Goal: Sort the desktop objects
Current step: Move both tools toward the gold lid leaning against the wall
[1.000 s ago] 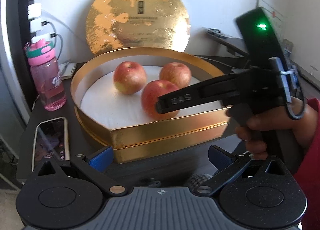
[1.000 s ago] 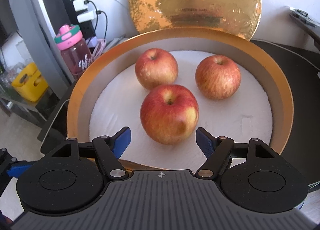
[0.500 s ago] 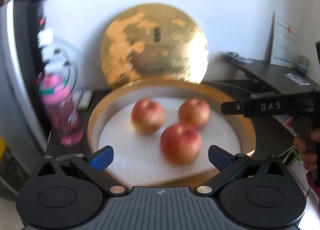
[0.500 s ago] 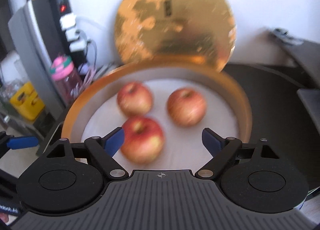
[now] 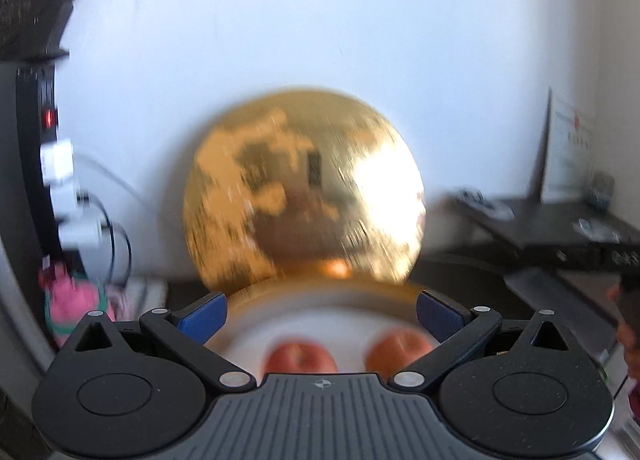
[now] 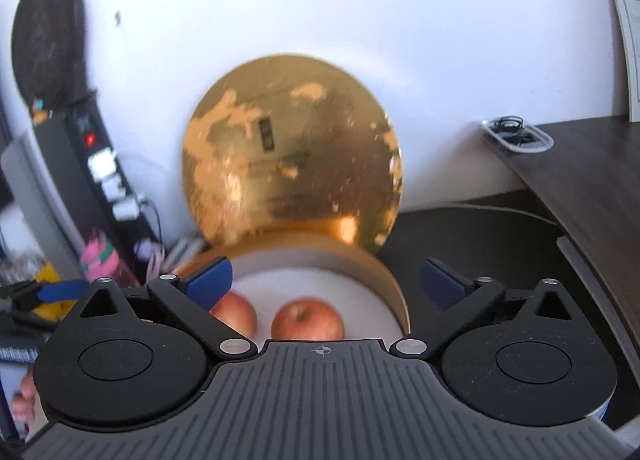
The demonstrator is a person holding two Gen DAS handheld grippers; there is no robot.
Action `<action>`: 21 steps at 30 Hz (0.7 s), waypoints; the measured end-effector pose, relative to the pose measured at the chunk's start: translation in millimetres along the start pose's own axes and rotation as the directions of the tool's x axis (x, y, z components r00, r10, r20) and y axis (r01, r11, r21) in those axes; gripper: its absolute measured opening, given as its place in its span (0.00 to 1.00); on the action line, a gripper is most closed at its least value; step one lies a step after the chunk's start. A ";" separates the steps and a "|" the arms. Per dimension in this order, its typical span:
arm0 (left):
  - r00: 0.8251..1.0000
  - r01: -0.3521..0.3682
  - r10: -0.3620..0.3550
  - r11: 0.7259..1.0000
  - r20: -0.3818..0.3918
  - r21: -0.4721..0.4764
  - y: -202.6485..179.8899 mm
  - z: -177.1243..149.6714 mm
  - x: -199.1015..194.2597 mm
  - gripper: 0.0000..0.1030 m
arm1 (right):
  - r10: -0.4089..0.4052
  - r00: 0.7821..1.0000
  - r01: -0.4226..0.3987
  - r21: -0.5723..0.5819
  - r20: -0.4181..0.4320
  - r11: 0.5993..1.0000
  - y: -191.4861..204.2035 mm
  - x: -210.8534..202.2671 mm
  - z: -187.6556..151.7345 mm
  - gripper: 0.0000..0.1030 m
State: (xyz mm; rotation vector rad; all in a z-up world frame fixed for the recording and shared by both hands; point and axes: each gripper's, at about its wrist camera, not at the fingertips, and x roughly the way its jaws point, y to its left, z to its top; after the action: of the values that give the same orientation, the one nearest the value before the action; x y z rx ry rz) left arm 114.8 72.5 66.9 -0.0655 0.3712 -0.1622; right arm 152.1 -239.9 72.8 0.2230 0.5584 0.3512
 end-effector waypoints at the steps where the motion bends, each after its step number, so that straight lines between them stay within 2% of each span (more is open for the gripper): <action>1: 1.000 0.006 -0.005 1.000 0.029 -0.012 6.7 5.9 6.5 1.00 | 0.014 1.000 -0.014 0.021 0.015 1.000 -5.2 4.7 3.7 1.00; 3: 0.995 0.042 -0.039 0.998 0.087 -0.043 21.4 16.0 19.6 0.99 | 0.045 0.998 -0.048 0.064 0.049 0.997 -15.2 14.3 11.5 1.00; 5: 0.988 0.110 -0.101 0.992 0.121 -0.069 33.5 24.1 33.3 1.00 | 0.071 0.994 -0.078 0.087 0.081 0.993 -22.9 25.1 19.1 1.00; 7: 0.979 0.172 -0.158 0.980 0.130 -0.102 45.1 29.6 50.4 1.00 | 0.091 0.989 -0.101 0.088 0.113 0.991 -28.7 38.4 26.6 1.00; 8: 0.979 0.176 -0.161 0.978 0.128 -0.114 48.8 31.6 58.7 1.00 | 0.093 0.988 -0.104 0.084 0.124 0.991 -30.6 45.7 30.3 1.00; 10: 0.987 0.134 -0.121 0.983 0.107 -0.126 54.1 35.0 77.6 0.99 | 0.096 0.985 -0.107 0.071 0.145 0.992 -34.1 60.9 36.4 1.00; 12: 0.997 0.040 -0.030 0.990 0.078 -0.136 61.1 37.1 99.6 0.99 | 0.099 0.982 -0.110 0.058 0.159 0.992 -37.0 75.9 41.8 1.00; 14: 0.997 -0.046 0.056 0.987 0.057 -0.155 69.9 38.4 120.8 0.99 | 0.091 0.983 -0.101 0.056 0.158 0.993 -41.0 93.5 47.1 1.00; 17: 0.996 -0.084 0.090 0.974 0.022 -0.211 85.4 39.7 152.2 0.99 | 0.073 0.986 -0.083 0.061 0.148 0.995 -50.5 120.2 53.2 1.00; 21: 0.992 -0.125 0.127 0.965 -0.006 -0.233 99.4 34.9 182.1 0.99 | 0.056 0.988 -0.066 0.063 0.147 0.996 -67.3 150.0 56.2 1.00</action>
State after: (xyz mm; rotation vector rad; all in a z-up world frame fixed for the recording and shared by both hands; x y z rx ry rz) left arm 309.4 140.7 25.3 -0.2735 0.3833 0.0079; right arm 319.6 -250.4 27.6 0.3289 0.4206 0.3725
